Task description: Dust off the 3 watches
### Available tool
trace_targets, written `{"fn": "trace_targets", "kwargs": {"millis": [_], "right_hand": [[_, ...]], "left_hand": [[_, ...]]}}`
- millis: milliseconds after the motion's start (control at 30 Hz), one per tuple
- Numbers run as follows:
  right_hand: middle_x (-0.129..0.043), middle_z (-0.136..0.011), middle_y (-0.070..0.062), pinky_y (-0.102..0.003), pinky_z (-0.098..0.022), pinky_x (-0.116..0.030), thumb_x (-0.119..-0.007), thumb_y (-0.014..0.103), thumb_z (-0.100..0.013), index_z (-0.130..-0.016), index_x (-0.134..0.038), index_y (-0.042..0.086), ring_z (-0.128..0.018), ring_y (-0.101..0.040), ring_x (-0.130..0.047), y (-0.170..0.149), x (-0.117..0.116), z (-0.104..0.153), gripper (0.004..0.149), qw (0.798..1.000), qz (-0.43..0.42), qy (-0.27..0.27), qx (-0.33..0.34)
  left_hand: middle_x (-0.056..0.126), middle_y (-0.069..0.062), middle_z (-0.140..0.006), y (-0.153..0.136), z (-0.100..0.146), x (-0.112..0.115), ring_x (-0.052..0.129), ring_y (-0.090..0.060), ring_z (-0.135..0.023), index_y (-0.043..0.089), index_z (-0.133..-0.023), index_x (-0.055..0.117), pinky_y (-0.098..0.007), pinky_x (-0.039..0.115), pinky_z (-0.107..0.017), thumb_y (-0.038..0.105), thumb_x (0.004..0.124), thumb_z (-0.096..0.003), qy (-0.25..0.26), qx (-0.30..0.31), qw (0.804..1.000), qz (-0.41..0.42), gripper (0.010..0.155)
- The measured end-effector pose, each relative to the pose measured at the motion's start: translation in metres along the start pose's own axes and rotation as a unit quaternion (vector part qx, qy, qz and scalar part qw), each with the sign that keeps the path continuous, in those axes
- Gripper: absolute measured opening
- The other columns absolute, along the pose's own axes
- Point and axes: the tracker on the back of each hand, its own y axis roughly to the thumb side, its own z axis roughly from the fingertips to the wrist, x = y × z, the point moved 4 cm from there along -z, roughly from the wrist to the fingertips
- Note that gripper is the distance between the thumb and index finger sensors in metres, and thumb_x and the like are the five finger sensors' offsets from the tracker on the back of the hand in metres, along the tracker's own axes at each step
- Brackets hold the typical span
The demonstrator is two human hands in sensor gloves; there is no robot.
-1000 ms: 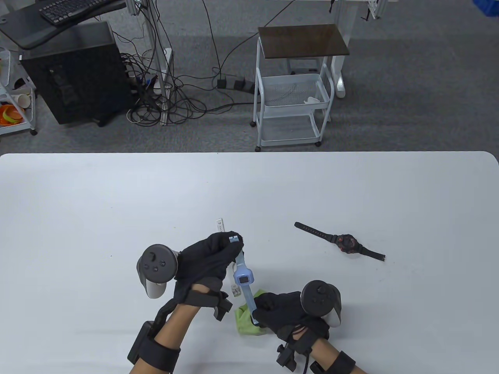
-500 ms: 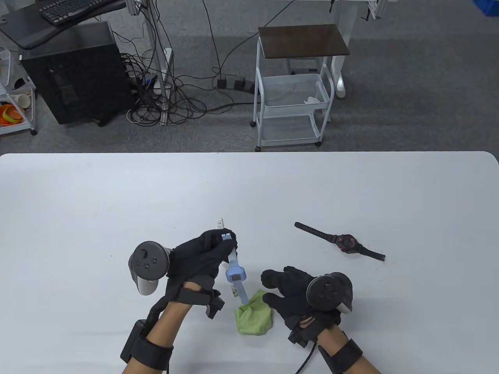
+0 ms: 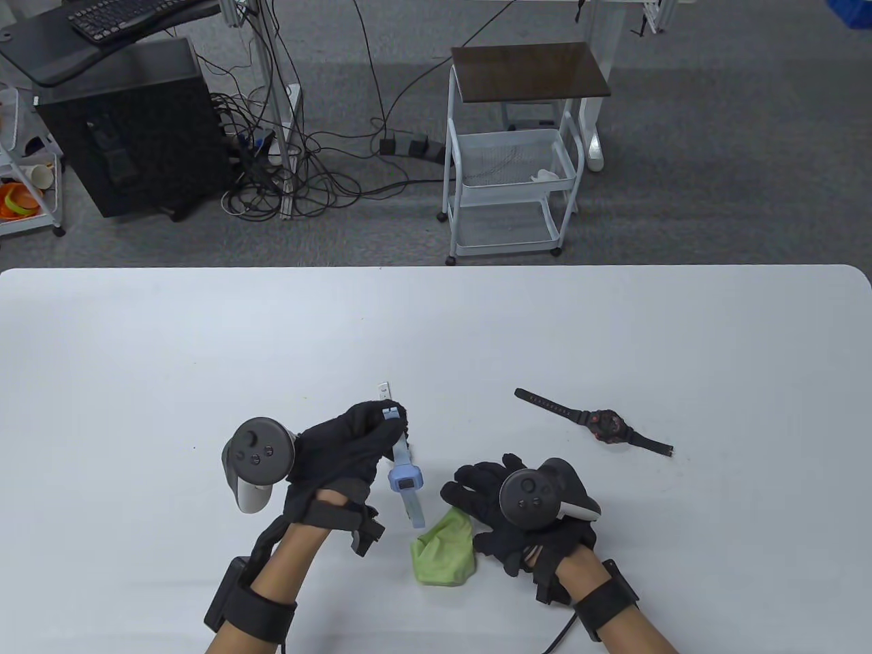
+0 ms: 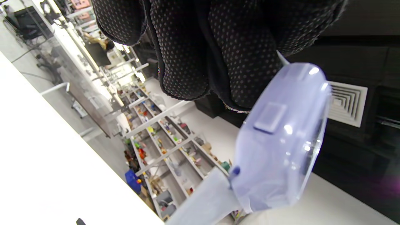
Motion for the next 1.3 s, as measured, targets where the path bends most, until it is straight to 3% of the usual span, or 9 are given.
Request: {"fn": "trace_targets", "kwargs": {"millis": [300,400,533,667,900,1300], "right_hand": [[-0.042,-0.109,-0.022,-0.076,-0.06,-0.018,-0.092,0.035,-0.034,-0.1,-0.058,0.027,-0.096,-0.05,-0.042,-0.003,-0.009,-0.001,0.075,0.999,0.009,0.034,-0.01],[-0.045,-0.108,-0.023,-0.076,-0.06,-0.02,-0.091,0.036,-0.035,-0.101,-0.056,0.023,-0.095,-0.051,-0.046,-0.004,-0.008,-0.003,0.076,0.999,0.024,0.012,-0.023],[-0.054,-0.104,-0.026,-0.077,-0.058,-0.025,-0.089,0.046,-0.035,-0.099,-0.06,0.013,-0.09,-0.053,-0.054,-0.011,-0.009,-0.004,0.078,0.998,0.03,-0.013,-0.054],[-0.058,-0.101,-0.027,-0.077,-0.057,-0.025,-0.089,0.044,-0.035,-0.092,-0.072,0.008,-0.087,-0.053,-0.057,-0.015,-0.011,-0.005,0.07,0.995,0.048,-0.009,-0.083],[-0.068,-0.096,-0.025,-0.077,-0.058,-0.031,-0.089,0.036,-0.035,-0.069,-0.09,0.014,-0.082,-0.052,-0.067,-0.012,-0.011,-0.005,0.041,0.994,0.062,-0.021,-0.082],[-0.089,-0.079,-0.024,-0.077,-0.053,-0.045,-0.087,0.04,-0.036,-0.064,-0.091,0.012,-0.065,-0.047,-0.091,-0.006,0.016,0.004,0.04,0.992,0.021,-0.114,-0.049]], "left_hand": [[0.102,0.015,-0.056,-0.002,0.0,0.004,0.105,-0.01,-0.068,0.023,-0.084,0.082,-0.049,0.074,-0.067,0.055,0.076,-0.0538,-0.009,-0.002,1.0,-0.005,0.044],[0.102,0.015,-0.057,-0.002,0.0,0.005,0.105,-0.01,-0.068,0.023,-0.084,0.082,-0.049,0.074,-0.067,0.055,0.076,-0.0539,-0.012,-0.002,1.0,-0.004,0.044],[0.102,0.015,-0.057,-0.003,0.001,0.008,0.105,-0.01,-0.069,0.023,-0.084,0.081,-0.049,0.074,-0.067,0.055,0.076,-0.054,-0.016,-0.004,1.0,-0.003,0.044],[0.102,0.015,-0.057,-0.003,0.001,0.011,0.105,-0.011,-0.069,0.023,-0.084,0.081,-0.049,0.074,-0.067,0.054,0.076,-0.054,-0.021,-0.005,1.0,-0.003,0.044],[0.102,0.014,-0.057,-0.002,0.001,0.017,0.105,-0.011,-0.068,0.023,-0.084,0.081,-0.049,0.074,-0.067,0.054,0.076,-0.054,-0.029,-0.007,1.0,0.003,0.044],[0.102,0.015,-0.056,0.001,0.001,0.02,0.106,-0.01,-0.067,0.022,-0.084,0.081,-0.048,0.075,-0.066,0.054,0.075,-0.0542,-0.033,-0.006,0.999,0.025,0.044]]}}
